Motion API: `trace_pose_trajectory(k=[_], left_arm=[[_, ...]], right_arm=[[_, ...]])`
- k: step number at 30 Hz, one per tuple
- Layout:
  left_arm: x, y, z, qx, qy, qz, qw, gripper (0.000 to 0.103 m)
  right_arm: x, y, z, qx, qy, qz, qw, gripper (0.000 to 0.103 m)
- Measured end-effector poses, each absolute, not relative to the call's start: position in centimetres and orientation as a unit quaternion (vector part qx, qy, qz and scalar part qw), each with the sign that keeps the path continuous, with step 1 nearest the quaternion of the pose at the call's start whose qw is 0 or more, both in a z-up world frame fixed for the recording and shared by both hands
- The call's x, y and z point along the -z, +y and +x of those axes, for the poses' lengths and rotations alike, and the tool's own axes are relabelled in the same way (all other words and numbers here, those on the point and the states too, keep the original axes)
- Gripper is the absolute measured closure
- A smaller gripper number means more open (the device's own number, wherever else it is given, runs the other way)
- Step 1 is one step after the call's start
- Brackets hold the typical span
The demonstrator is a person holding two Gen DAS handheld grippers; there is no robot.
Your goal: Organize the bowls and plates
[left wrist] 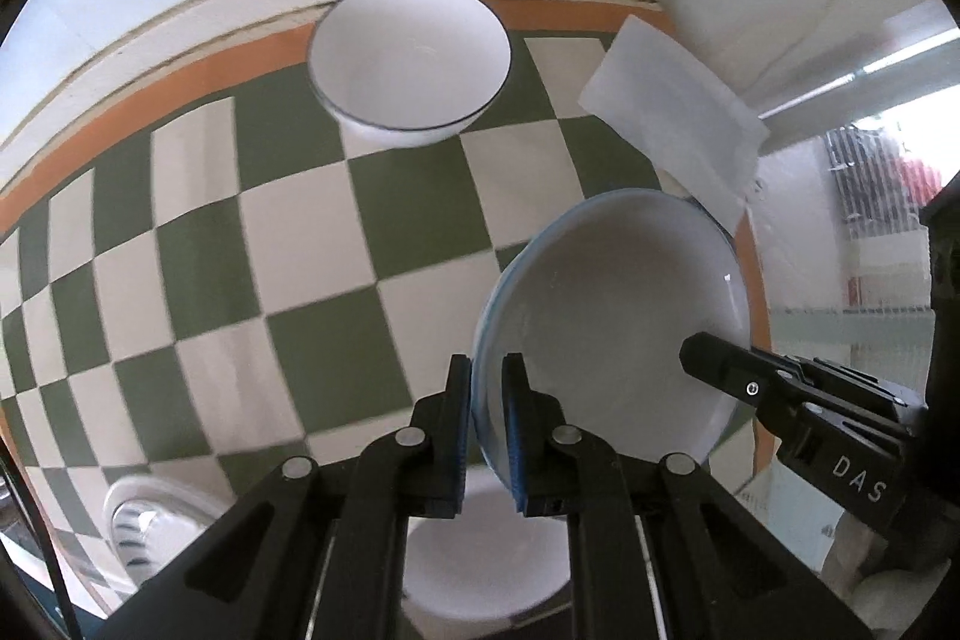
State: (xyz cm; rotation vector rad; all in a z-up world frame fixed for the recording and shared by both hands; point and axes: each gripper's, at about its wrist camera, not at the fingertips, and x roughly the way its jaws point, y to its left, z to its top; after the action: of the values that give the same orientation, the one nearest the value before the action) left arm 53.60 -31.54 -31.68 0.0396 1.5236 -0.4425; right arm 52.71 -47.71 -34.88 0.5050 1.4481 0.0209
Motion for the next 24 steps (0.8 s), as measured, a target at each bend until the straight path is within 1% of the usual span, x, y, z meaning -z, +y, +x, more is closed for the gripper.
trace_pose_trajectory(k=[6,11,16,24], left_arm=[[29.4,-28.9,50.6,0.202,0.677,0.016,0.708,0.094],[29.6,-26.9,48.1,0.2,0.685,0.014,0.7,0.094],[31.0,-25.5,46.4,0.197,0.698,0.016,0.689,0.094],[33.7,-25.8,45.3,0.194,0.718,0.031,0.668,0.094]], right_arm=[[32.0,-45.1,48.6,-0.027,0.649,0.226,0.726,0.092],[31.3,-42.7,45.5,-0.04,0.658,0.215,0.721,0.092],[32.6,-41.3,43.5,-0.044,0.671,0.214,0.708,0.091],[36.1,-40.8,42.0,-0.035,0.694,0.222,0.684,0.091]])
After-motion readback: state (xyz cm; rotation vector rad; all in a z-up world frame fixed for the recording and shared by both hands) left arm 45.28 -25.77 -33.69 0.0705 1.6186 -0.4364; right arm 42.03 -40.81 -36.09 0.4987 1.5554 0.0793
